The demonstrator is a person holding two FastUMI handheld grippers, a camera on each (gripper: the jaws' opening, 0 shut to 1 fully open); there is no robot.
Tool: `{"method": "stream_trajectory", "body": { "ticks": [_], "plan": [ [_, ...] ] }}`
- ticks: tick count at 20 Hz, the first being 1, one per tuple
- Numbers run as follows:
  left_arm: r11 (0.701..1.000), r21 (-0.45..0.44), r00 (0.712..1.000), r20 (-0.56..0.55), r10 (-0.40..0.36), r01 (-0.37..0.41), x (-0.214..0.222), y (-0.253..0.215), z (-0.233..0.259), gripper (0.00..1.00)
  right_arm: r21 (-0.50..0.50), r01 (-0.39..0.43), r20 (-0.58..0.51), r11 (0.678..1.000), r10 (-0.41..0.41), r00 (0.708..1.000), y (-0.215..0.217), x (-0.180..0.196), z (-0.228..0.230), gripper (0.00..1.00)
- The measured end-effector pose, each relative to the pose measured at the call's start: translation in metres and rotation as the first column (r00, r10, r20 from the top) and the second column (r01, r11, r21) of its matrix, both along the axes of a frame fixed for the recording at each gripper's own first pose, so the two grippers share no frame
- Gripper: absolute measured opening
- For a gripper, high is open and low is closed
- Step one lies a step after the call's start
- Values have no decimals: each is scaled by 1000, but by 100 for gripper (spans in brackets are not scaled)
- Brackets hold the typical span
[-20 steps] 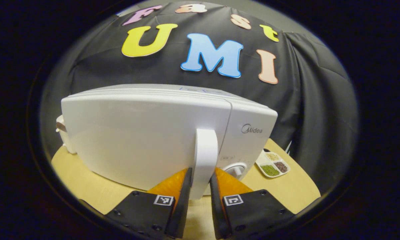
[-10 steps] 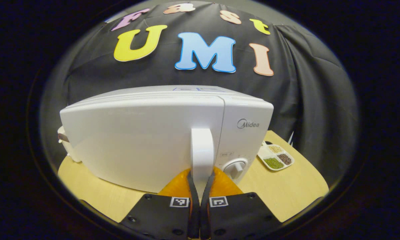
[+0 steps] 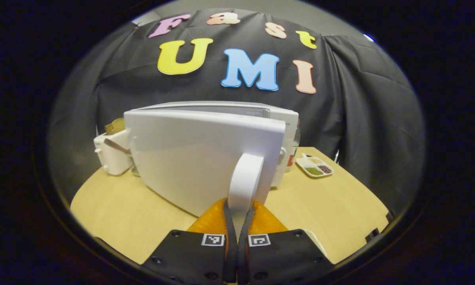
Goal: Open the microwave oven with the left hand, put the food in, and close the microwave oven.
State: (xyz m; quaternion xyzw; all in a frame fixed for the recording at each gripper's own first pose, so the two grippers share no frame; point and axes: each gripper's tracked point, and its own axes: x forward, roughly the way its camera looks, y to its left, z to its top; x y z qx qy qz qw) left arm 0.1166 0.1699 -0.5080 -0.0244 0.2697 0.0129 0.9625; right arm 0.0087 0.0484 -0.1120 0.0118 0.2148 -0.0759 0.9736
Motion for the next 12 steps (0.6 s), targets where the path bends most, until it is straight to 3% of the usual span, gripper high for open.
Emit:
{"method": "stream_trajectory", "body": {
  "ticks": [4,9,12],
  "plan": [
    [999,12,999,-9,47,-47,-53,45,7,10,87,-102,6,991,102,995,50,19,-8,95],
    [971,61,972,-19,234,-232,-120,140,17,16,112,-208,41,972,205,978,99,35,-1,95],
    [941,-32,941,-43,335,-337,-144,190,19,15,138,-255,47,957,251,967,124,39,-5,95]
  ]
}}
